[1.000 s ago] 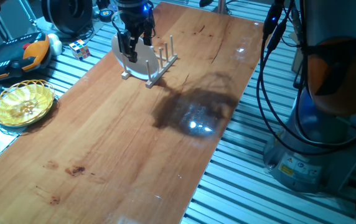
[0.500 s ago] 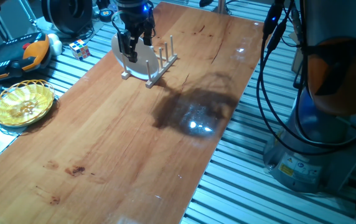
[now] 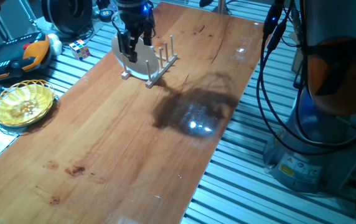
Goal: Take the dish off the dish rack
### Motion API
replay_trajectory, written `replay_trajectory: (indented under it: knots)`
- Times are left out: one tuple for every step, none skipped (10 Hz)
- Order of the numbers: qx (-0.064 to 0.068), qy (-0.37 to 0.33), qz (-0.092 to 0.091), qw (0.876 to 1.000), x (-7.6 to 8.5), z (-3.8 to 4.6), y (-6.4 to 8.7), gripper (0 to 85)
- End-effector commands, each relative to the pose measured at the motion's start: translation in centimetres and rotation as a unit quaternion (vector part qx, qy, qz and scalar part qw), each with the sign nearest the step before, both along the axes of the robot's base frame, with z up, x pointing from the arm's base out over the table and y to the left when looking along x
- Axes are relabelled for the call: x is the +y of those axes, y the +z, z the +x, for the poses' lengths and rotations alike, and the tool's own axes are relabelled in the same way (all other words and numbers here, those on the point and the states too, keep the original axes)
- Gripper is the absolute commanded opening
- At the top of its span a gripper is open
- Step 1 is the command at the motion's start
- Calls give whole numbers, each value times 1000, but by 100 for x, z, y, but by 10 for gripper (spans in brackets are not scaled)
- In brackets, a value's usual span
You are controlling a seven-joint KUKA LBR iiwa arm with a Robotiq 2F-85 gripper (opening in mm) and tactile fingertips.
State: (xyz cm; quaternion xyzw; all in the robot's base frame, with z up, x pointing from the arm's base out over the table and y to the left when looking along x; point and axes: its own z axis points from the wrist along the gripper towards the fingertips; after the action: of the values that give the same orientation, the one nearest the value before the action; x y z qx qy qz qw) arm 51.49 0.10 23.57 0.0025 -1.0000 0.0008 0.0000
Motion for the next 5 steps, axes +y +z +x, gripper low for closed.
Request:
replay_trajectory:
  knots:
    - [8,16,-7,1000,-1,0,6,7]
    - [9,15,-9,1000,9,-6,23,7]
    - [9,15,-11,1000,32,-8,34,7]
    - [9,14,-12,1000,44,-14,40,7]
    - [9,14,-11,1000,45,-16,40,7]
